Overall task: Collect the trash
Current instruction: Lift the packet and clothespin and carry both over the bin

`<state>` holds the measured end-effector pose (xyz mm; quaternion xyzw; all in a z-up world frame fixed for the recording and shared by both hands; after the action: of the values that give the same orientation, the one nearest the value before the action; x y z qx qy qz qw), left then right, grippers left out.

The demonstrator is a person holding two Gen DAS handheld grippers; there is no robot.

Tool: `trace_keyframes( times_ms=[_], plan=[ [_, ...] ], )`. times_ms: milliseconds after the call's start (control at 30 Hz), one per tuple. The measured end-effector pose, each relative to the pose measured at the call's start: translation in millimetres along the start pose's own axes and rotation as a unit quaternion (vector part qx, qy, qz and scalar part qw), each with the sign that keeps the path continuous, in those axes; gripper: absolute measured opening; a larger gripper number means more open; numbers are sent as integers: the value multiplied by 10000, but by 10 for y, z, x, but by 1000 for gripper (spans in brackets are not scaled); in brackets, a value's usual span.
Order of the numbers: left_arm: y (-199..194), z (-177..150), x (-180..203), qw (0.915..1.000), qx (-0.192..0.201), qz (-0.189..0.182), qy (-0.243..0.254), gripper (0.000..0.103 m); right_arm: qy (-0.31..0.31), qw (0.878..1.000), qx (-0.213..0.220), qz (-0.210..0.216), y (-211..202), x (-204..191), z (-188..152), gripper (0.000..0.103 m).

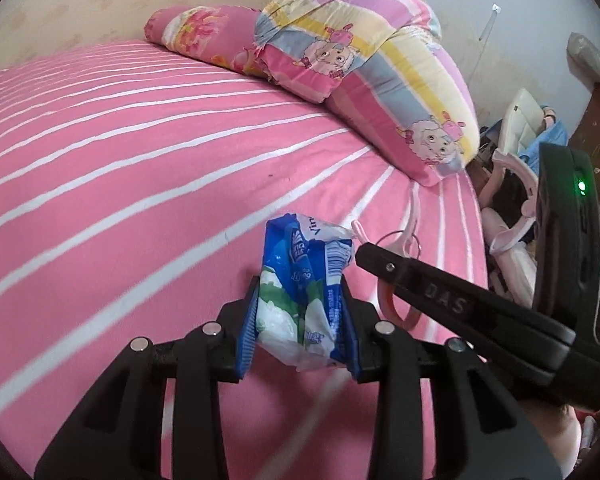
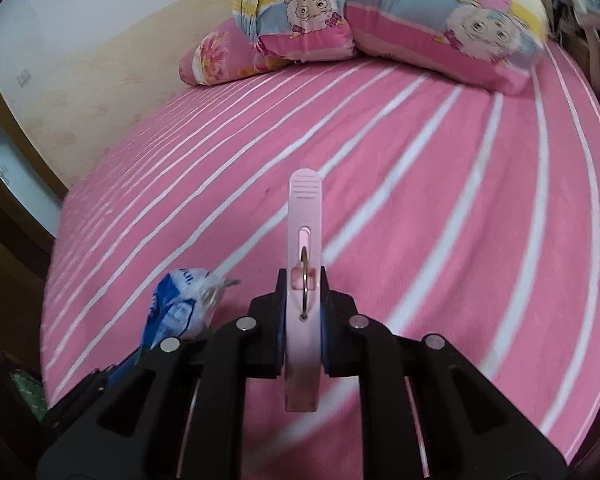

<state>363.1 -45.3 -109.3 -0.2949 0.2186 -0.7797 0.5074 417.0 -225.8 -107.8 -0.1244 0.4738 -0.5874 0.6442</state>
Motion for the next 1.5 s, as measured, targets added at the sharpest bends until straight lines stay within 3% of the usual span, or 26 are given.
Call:
trace_keyframes(
  times_ms=[200,333,600,800,1033,1267,1500],
  plan=[
    [-453,-307,245,9996,216,-129,-101,34,-28,9995,203,259,-549,-70,-298,13],
    [-703,-547,411,9995,302,-42,-78,34,-42,9990,192,403,-962,-64,-709,14],
    [-1345,-923,763,9990,433,-124,8,34,-129,9966,323,750,-1737,-28,-1213,14],
    [-1885,-1000,1094,9969,710,-197,264,34,-9,9931,520,1053,-2520,73,-1506,14],
    [-2401,-997,1619,9925,1010,-504,460,34,-76,9896,831,1170,-3251,229,-1587,14],
    [-2581,-1048,2248,9870,1085,-971,675,34,81,9893,1100,953,-3849,590,-1613,14],
    [-2366,-1196,2919,9806,709,-1635,812,34,309,9900,1299,446,-4294,1174,-1665,14]
  ],
)
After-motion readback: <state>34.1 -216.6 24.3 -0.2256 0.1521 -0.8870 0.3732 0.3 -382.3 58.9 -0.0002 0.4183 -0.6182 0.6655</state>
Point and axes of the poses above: each gripper's, at about its wrist camera, not at the fingertips, and y roughly the way its jaws point, x to its right, z to its top, the point moved 2 cm from there along y, roughly the way its jaws point, and after that the axes turned 10 degrees about y, right-handed, at the moved point
